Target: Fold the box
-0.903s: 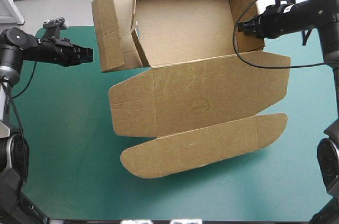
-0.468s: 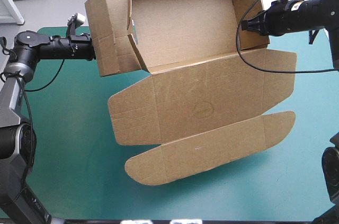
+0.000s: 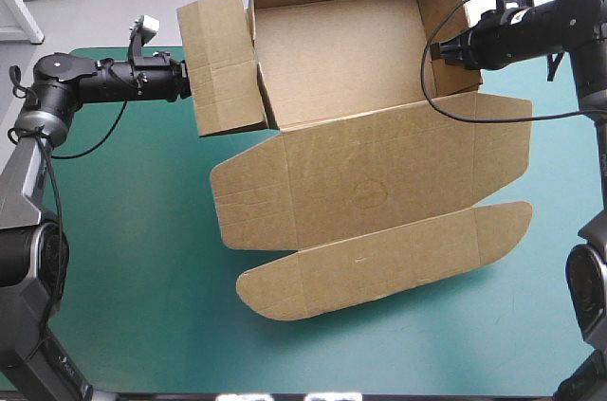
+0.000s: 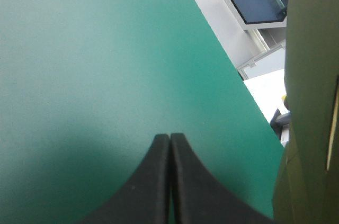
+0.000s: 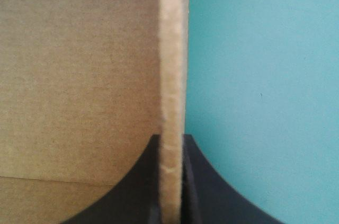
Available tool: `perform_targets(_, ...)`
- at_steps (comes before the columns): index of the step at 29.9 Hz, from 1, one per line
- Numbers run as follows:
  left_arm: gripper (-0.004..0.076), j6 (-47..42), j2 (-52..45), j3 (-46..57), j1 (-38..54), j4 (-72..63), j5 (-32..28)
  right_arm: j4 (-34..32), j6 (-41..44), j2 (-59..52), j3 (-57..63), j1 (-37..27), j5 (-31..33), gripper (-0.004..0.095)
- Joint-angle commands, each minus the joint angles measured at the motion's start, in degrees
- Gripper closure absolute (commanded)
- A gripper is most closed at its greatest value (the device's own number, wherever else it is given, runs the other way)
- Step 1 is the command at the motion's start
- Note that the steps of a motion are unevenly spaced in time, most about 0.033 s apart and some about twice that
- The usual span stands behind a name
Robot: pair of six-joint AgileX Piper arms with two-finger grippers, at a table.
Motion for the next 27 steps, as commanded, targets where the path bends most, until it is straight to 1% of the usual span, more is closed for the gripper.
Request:
perform_targets(1, 0.0732, -0.2, -4.2, -1.9, -2.3, -5.9, 4.7, 3.1, 0.8, -1.8, -1.7, -0.5, -1.1, 0.0912)
perform_targets(6, 0.0732, -0.1, -4.7, -1.9, -3.7, -9.7, 4.7, 2.7, 0.8, -0.5, -1.7, -0.5, -0.9, 0.0912)
perform_targets(27, 0.0732, -2.5, -7.7, -1.9, -3.7, -9.5, 4.7, 2.6, 0.8, 1.3, -1.7, -0.5, -0.6, 0.0911)
